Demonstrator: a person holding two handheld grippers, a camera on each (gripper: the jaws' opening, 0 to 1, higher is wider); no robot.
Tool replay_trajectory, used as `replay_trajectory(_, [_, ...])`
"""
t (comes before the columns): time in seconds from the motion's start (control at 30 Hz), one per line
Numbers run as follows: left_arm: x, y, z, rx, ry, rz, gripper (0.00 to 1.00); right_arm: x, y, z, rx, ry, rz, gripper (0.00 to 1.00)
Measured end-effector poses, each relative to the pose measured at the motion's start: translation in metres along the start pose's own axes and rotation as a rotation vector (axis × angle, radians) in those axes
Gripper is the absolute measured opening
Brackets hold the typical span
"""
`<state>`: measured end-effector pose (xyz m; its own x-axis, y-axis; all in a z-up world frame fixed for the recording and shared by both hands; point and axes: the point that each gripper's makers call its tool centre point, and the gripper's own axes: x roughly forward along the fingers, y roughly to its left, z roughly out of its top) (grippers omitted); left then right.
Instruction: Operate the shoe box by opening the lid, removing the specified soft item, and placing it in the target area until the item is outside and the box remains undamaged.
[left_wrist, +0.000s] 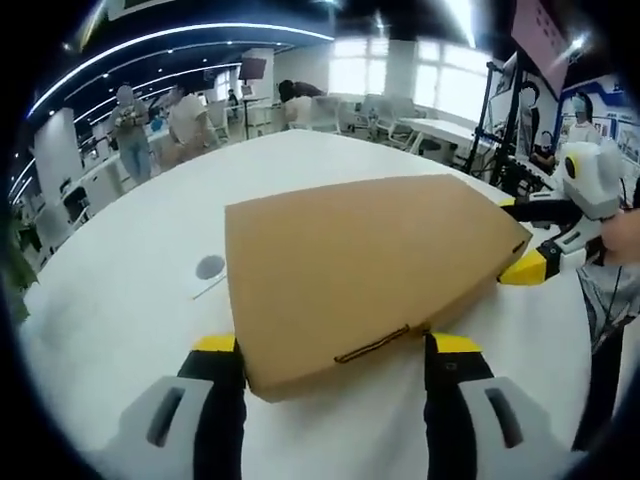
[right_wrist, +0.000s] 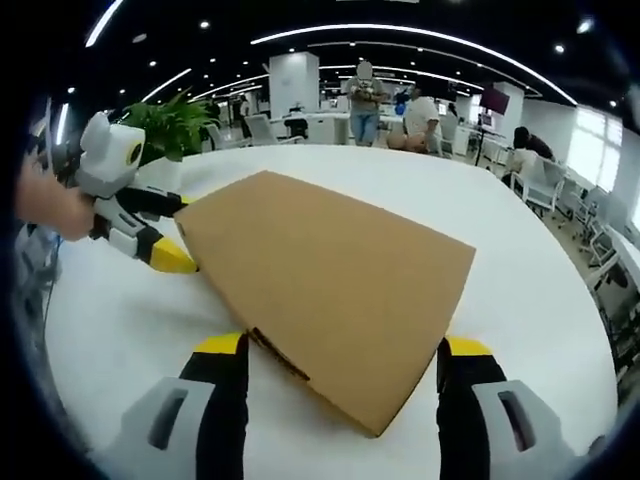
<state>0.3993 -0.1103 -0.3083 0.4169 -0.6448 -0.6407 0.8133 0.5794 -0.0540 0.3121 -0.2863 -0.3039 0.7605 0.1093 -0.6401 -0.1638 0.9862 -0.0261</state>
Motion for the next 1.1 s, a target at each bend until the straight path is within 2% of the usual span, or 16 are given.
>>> replay_trajectory(0.07, [-0.001,0.000,-0.001,0.006,-0.002,0.010,0.70,0.001,0.000,0.001,-0.007,0.035,0.012,0.77])
replay_trajectory(0.4, [-0.010,-0.009,-0.008,-0.036,0.011,0.050,0.70,-0.004,0.001,-0.003,-0.023,0.038,0.031,0.75])
replay_trajectory(0.5, [-0.014,-0.010,-0.011,-0.054,0.017,0.061,0.70,-0.004,0.003,-0.003,-0.039,0.075,0.045,0.75])
replay_trajectory(0.77, [-0.020,-0.014,-0.019,-0.077,0.020,0.086,0.68,-0.006,0.005,-0.006,-0.053,0.054,0.064,0.74])
replay_trajectory(0.93, [-0.026,-0.017,-0.024,-0.097,0.010,0.103,0.68,-0.006,0.007,-0.007,-0.066,0.066,0.080,0.74])
replay_trajectory(1.1, [-0.026,-0.016,-0.024,-0.112,0.033,0.111,0.67,-0.005,0.008,-0.007,-0.073,0.068,0.089,0.74])
